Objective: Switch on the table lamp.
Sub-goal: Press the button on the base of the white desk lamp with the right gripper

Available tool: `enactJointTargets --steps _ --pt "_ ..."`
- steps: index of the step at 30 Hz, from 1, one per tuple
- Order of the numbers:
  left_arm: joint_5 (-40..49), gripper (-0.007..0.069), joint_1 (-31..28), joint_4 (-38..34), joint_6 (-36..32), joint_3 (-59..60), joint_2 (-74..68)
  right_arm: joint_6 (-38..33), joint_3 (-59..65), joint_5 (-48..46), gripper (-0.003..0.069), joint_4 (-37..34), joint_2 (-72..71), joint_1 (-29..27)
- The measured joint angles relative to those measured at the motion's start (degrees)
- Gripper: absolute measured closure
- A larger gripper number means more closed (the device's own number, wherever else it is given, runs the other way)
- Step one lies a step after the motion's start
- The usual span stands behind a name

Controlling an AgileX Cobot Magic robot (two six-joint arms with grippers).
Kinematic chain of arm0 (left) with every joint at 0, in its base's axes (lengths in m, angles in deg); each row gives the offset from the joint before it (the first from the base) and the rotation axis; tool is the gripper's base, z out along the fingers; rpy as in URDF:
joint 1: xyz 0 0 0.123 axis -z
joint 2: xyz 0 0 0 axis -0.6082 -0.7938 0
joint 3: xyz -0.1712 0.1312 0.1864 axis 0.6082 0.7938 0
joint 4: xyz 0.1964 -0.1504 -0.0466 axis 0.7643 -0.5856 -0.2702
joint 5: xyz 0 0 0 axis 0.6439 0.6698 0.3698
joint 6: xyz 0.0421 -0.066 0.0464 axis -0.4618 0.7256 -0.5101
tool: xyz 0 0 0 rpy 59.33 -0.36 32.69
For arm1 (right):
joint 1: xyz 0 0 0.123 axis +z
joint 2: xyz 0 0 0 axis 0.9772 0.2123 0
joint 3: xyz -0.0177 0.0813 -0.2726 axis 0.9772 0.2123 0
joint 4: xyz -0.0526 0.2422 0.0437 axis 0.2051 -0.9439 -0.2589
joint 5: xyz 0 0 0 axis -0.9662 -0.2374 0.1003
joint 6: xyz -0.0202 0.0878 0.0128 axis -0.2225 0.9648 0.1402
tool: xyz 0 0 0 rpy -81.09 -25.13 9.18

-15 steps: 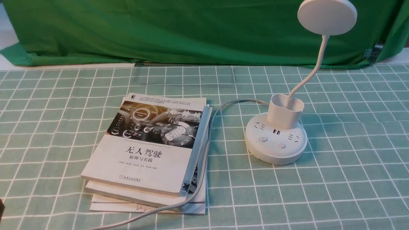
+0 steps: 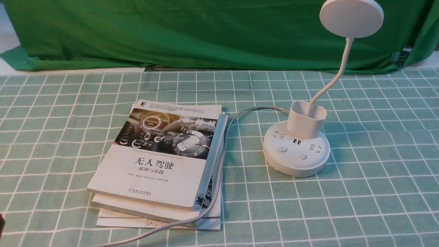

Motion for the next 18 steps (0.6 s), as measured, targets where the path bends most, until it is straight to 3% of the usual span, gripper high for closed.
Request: enactJointTargets --steps 18 --pt "0.0 0.0603 0.0 0.0 0.0 0.0 0.0 -1.1 0.0 0.0 0.0418 0.0 0.0 0.0"
